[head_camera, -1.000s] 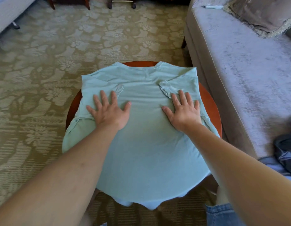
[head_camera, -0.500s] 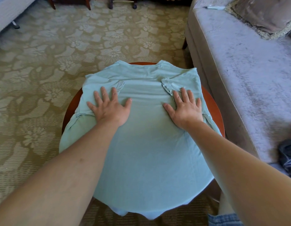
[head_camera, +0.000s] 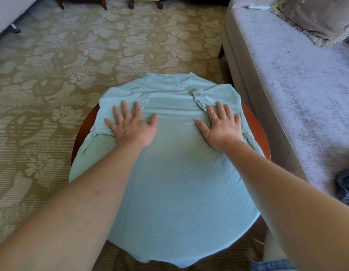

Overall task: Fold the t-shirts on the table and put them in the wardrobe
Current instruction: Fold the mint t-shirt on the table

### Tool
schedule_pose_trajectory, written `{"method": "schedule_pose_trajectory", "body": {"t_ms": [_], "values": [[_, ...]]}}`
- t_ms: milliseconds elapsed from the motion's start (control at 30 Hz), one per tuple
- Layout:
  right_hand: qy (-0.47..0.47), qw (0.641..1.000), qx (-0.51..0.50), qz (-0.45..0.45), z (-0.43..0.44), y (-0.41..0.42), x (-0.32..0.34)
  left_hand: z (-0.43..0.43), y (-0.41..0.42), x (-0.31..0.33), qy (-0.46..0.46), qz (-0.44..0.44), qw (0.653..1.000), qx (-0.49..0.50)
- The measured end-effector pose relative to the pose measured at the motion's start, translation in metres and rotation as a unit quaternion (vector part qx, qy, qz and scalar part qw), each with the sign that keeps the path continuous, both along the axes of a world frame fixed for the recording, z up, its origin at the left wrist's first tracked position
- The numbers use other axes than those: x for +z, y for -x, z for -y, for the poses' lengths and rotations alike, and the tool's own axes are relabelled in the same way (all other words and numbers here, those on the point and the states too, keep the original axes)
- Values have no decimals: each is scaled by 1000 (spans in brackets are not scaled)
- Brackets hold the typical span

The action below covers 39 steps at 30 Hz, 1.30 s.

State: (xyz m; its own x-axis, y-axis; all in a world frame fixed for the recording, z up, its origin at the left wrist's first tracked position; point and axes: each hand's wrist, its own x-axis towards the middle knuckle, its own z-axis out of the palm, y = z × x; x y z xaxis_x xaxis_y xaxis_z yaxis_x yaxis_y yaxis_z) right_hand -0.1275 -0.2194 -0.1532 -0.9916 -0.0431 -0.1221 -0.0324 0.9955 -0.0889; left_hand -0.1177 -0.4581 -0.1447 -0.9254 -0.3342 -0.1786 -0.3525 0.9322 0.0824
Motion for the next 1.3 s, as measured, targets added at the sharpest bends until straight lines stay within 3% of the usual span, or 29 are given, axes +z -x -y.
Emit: {"method": "schedule_pose_trajectory", "body": {"t_ms": [200, 400, 600, 733, 833, 933, 1167, 1233, 1300], "values": [[14, 996, -4, 85, -1, 4, 16, 6, -12, 16, -49, 60, 997, -16], [107, 991, -67, -35, -15, -58, 22, 32, -66, 35, -62, -44, 997, 27], [257, 937, -218, -95, -49, -136, 24, 61, -134, 36, -139, -51, 980, 131], [365, 893, -264, -12, -63, -169, 23, 66, -164, 35, -229, -13, 957, 179], [430, 849, -305, 44, -65, -187, 23, 68, -181, 40, -243, -6, 952, 185], [445, 836, -315, 57, -68, -192, 22, 72, -192, 49, -234, 27, 955, 178], [350, 885, -303, 50, -72, -198, 44, 82, -193, 86, -229, 72, 965, 108], [352, 891, -286, 22, -72, -197, 52, 80, -190, 93, -270, 43, 957, 96], [373, 894, -249, -13, -67, -190, 66, 76, -186, 100, -376, 14, 917, 135]]}}
